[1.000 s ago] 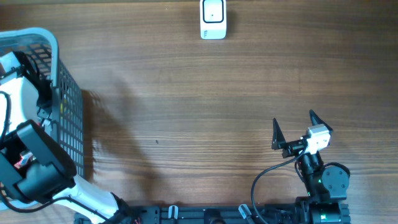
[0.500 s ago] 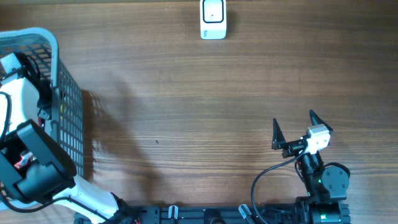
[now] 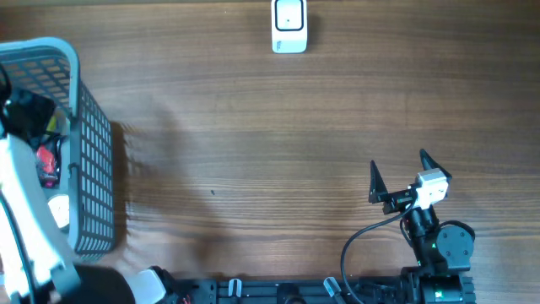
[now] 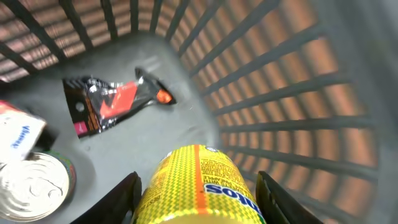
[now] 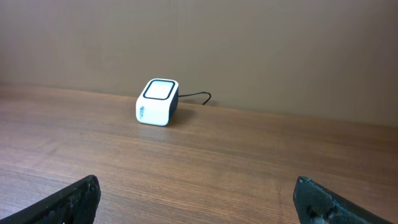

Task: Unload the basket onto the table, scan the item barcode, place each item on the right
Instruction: 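Reach the left gripper into the basket and grasp the yellow Mentos bottle, then carry the Mentos bottle out and set it on the table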

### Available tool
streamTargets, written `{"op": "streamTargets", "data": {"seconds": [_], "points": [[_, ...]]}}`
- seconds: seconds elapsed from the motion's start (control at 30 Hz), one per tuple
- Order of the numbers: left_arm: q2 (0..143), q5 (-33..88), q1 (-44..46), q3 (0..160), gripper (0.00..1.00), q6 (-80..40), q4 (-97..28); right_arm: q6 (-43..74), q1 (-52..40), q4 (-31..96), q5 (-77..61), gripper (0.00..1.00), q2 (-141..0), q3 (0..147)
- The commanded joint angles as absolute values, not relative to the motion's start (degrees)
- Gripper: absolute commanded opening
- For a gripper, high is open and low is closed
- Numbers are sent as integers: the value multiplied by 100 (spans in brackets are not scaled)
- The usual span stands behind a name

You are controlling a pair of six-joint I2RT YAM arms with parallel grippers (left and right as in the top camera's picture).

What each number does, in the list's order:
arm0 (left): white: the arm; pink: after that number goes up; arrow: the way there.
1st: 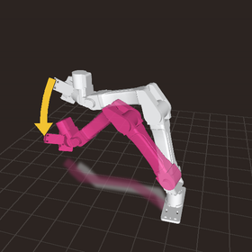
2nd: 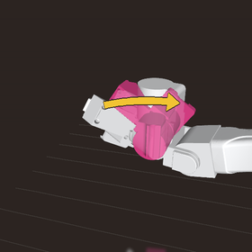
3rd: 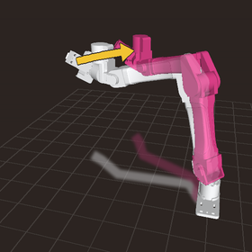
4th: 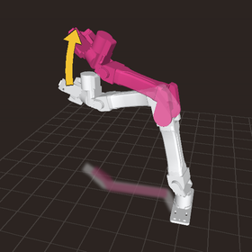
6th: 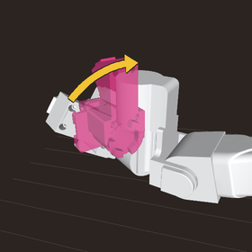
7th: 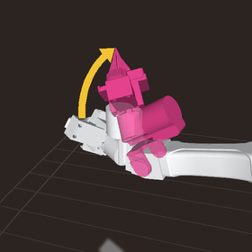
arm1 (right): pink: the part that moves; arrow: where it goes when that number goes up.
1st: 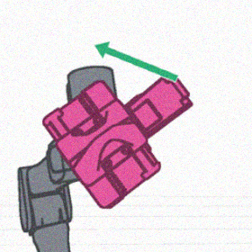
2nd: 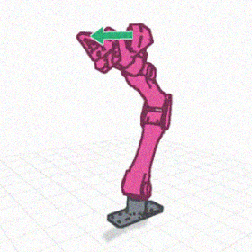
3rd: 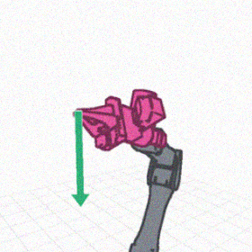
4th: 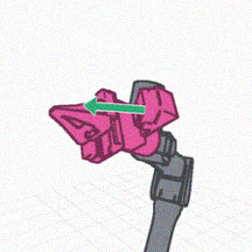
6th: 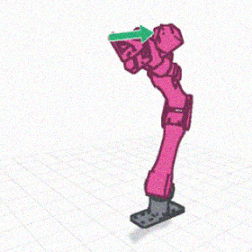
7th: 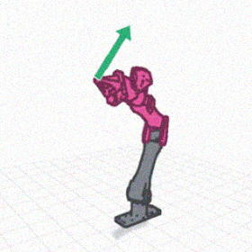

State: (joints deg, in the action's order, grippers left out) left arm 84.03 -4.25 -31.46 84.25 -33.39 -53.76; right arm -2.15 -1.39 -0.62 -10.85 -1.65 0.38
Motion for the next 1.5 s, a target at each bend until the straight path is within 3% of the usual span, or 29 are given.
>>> {"op": "streamTargets", "data": {"seconds": [0.0,0.13,0.53,0.8,0.87,1.03,1.47], "points": [[7605,-390,-3166,8580,36,-3548,-5343,-134,-137,-75,-1026,100,-141,30],[7015,-45,-3166,8580,37,-3673,-5341,-134,-137,-75,-1026,100,-141,30],[6648,2917,-3111,8580,38,-4099,-5142,-134,-137,-75,-1026,100,-141,30],[6997,2576,-1175,8580,41,-4493,-4018,-137,-137,-75,-1026,100,-141,30],[7500,2163,-303,8580,42,-4593,-3760,-137,-137,-75,-1026,100,-141,30],[8621,1743,725,8580,44,-4593,-3439,-134,-137,-75,-1026,100,-141,30],[10877,97,1977,8578,46,-4589,-3402,-134,-137,-75,-1026,100,-141,30]]}}
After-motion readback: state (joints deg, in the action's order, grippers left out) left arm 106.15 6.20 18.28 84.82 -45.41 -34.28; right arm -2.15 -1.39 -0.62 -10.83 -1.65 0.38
